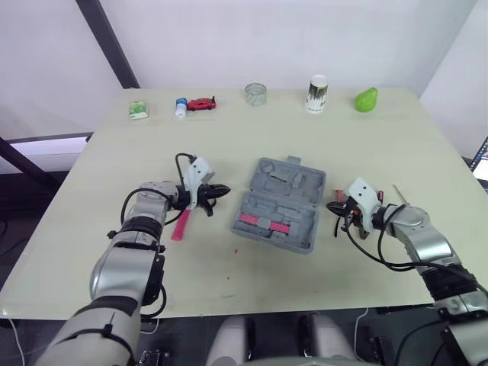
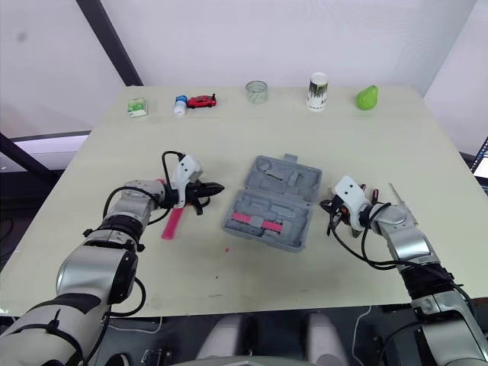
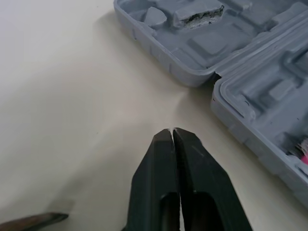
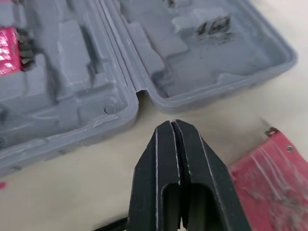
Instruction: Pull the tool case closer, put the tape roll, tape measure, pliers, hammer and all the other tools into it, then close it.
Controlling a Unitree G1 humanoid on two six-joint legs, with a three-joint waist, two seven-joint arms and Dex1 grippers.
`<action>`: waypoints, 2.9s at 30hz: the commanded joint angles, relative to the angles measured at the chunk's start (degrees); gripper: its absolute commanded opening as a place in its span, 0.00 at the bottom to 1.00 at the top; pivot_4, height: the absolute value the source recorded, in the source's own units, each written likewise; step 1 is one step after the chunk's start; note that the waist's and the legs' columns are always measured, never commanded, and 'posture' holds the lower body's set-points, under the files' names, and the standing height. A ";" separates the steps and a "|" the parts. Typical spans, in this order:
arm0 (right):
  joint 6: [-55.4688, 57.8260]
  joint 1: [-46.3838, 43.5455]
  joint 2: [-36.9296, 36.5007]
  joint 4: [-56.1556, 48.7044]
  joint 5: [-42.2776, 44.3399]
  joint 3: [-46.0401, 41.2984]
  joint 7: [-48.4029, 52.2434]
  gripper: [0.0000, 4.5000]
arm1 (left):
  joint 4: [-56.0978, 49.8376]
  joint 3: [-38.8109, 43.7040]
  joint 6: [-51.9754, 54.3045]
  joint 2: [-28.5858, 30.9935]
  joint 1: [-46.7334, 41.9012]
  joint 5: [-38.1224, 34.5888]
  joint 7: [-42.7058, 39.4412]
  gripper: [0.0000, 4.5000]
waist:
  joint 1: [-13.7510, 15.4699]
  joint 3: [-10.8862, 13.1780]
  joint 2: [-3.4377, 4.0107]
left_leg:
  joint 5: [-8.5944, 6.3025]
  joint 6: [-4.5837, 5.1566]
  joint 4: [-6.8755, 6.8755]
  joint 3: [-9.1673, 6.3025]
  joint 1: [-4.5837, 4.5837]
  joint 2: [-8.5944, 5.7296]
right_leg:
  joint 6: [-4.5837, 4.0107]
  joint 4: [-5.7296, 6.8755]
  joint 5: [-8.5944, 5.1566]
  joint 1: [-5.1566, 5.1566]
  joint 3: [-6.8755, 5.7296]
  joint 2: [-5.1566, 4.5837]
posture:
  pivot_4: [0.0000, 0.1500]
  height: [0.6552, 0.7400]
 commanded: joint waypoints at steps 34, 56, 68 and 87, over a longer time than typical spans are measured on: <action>-2.03 -4.54 7.30 3.05 -5.16 2.41 2.79 0.00 | 6.36 1.67 2.63 -6.45 -5.38 7.82 12.54 0.01 | -0.25 0.00 0.00 | 0.15 -0.26 0.00 -0.01 0.02 -0.01 | 0.00 0.06 0.00 -0.01 0.00 0.00 | 1.00 1.00; -2.24 -4.82 7.55 2.95 -5.98 1.98 3.07 0.00 | 6.45 1.49 4.18 -7.84 -5.97 8.75 5.65 0.01 | -0.16 0.00 0.00 | 0.17 -0.29 0.03 0.00 0.03 -0.03 | 0.00 0.08 0.00 -0.01 0.01 -0.01 | 1.00 1.00; -1.70 -2.56 6.14 -0.62 -3.72 1.26 6.55 0.00 | 5.15 -0.58 3.50 -6.73 -3.10 10.00 -6.74 0.01 | -0.16 0.00 0.00 | 0.16 -0.28 0.02 0.00 0.03 -0.03 | 0.00 0.07 0.00 0.00 0.01 -0.01 | 1.00 1.00; 3.07 5.03 3.27 -12.44 0.85 1.33 11.16 0.00 | -16.59 -4.04 10.53 -3.35 12.41 6.72 -19.22 0.01 | -0.17 -0.04 0.03 | 0.14 -0.24 0.02 0.03 0.11 0.00 | 0.00 0.10 0.00 0.02 0.11 0.00 | 1.00 1.00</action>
